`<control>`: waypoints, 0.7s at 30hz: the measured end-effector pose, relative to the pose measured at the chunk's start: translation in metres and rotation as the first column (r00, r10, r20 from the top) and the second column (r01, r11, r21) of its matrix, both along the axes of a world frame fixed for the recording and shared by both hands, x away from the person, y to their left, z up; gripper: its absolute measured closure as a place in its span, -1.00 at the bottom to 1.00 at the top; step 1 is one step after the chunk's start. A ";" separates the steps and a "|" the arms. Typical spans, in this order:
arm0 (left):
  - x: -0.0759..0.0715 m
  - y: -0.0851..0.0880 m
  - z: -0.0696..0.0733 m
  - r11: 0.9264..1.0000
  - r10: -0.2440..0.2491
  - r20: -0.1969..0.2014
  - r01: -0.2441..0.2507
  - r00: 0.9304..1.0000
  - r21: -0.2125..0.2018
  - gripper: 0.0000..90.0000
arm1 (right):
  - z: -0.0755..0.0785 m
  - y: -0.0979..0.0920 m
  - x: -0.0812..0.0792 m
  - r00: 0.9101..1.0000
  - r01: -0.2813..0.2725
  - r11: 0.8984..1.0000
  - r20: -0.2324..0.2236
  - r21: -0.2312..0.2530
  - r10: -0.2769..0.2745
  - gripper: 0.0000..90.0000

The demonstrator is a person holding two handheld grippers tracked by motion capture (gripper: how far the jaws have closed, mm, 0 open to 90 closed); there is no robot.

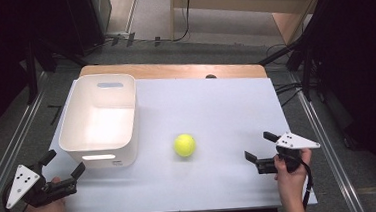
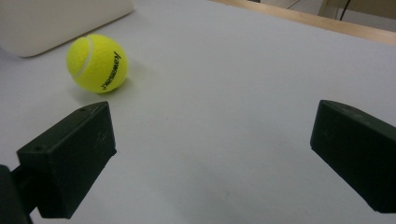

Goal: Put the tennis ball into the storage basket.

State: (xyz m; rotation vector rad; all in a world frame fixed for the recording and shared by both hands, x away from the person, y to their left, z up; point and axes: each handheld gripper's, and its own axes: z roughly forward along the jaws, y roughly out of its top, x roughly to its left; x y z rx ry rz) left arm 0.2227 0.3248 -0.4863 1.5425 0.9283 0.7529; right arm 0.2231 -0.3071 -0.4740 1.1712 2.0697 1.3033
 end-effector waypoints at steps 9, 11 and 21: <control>0.000 0.000 0.000 1.000 -0.007 0.002 0.007 1.000 -0.004 -1.00 | 0.013 0.016 0.014 0.998 -0.055 0.998 -0.026 -0.035 0.054 -1.00; 0.000 0.000 0.000 1.000 -0.009 0.003 0.009 1.000 0.000 -1.00 | 0.015 0.020 0.017 0.998 -0.064 0.997 -0.030 -0.035 0.063 -1.00; 0.000 0.000 0.000 1.000 -0.008 -0.002 0.008 1.000 0.007 -1.00 | 0.022 0.037 0.032 0.992 -0.114 0.991 -0.061 -0.073 0.110 -1.00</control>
